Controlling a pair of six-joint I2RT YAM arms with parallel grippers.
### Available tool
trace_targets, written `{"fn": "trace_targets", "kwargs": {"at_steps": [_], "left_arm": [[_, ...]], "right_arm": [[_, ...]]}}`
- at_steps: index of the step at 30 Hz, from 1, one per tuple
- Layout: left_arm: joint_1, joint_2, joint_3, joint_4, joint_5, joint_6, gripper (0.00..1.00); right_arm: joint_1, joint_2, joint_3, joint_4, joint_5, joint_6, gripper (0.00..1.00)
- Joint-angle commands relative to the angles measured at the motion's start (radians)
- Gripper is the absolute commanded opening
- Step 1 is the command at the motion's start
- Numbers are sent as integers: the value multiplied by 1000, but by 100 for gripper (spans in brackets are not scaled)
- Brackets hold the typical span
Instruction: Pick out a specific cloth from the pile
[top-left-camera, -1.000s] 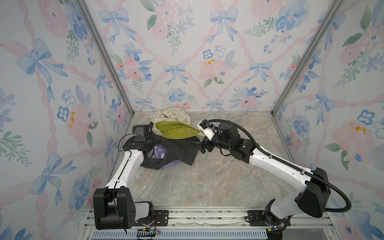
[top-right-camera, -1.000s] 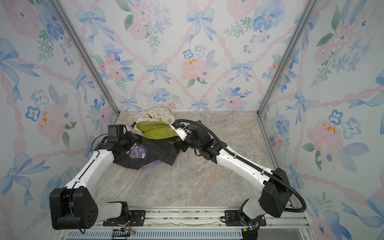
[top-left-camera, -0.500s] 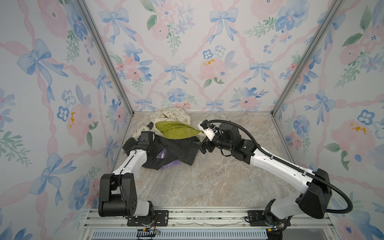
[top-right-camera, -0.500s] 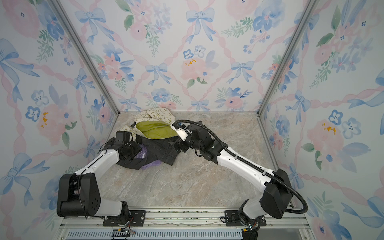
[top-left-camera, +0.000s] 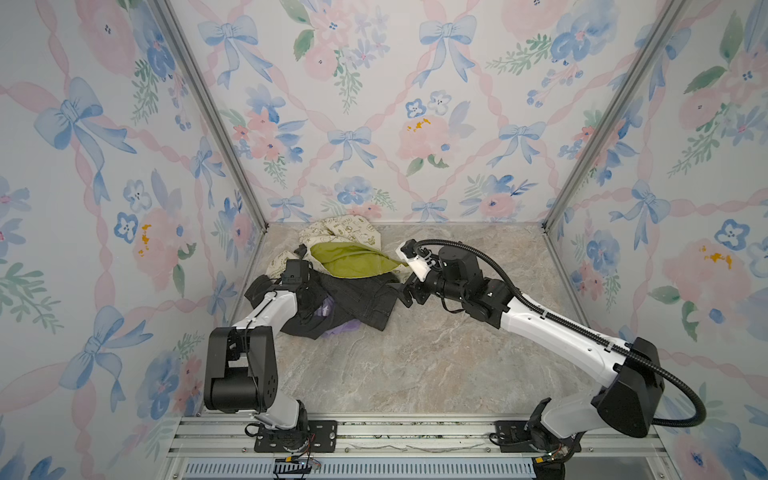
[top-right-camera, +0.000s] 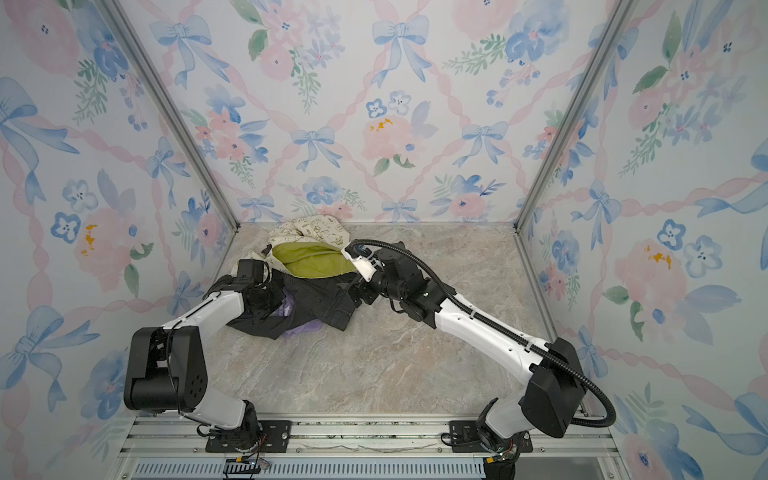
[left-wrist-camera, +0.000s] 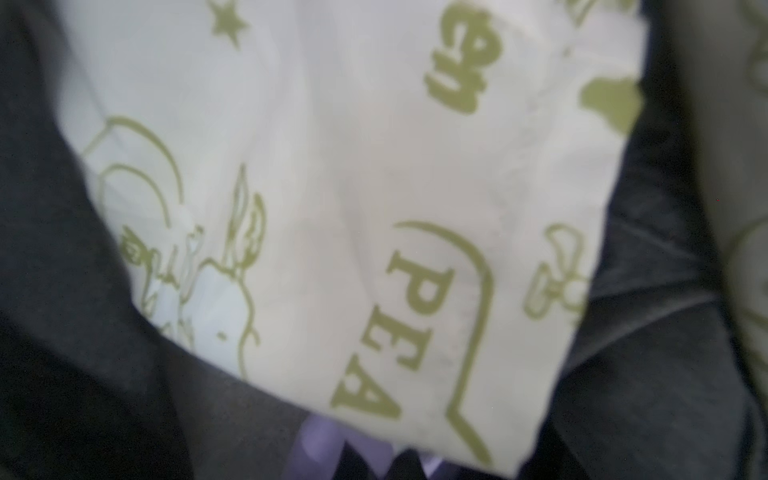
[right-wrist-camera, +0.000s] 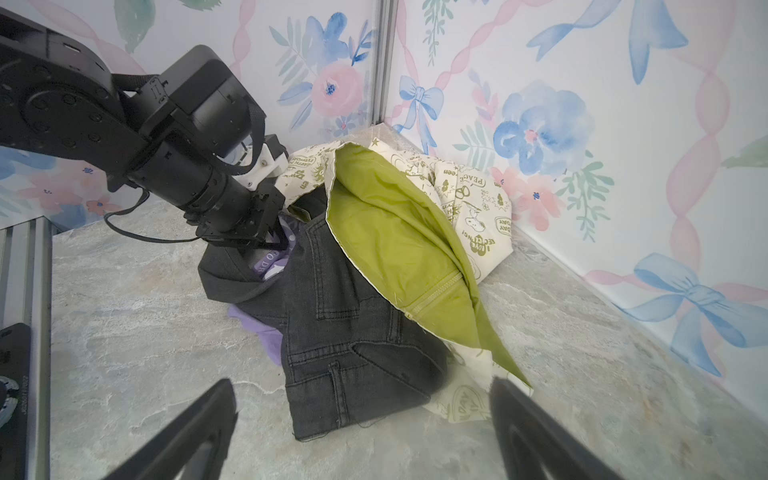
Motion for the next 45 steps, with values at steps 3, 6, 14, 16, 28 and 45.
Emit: {"fn": "trace_targets", "kwargs": {"at_steps": [3,6,14,16,28,45], "left_arm": [[-1,-60,91,-1,28,8,0],[-4,-80,136,-1,43,15,0],[-4,-139,233,4,46,45,0],[-5,-154,249,16,57,51,0],[-6,-255,264,155,92,48,0],[-6,-299,377,276,107,2,0]], "right_arm": [[13,4,8,-9,4,5,97],[13,14,15,-6,-2,5,97],[14,36,40,-3,-8,1,97],[13,38,43,-5,-10,-2,97],[15,44,55,-8,-17,-4,97],[16,2,28,-24,-10,-9,97]]}}
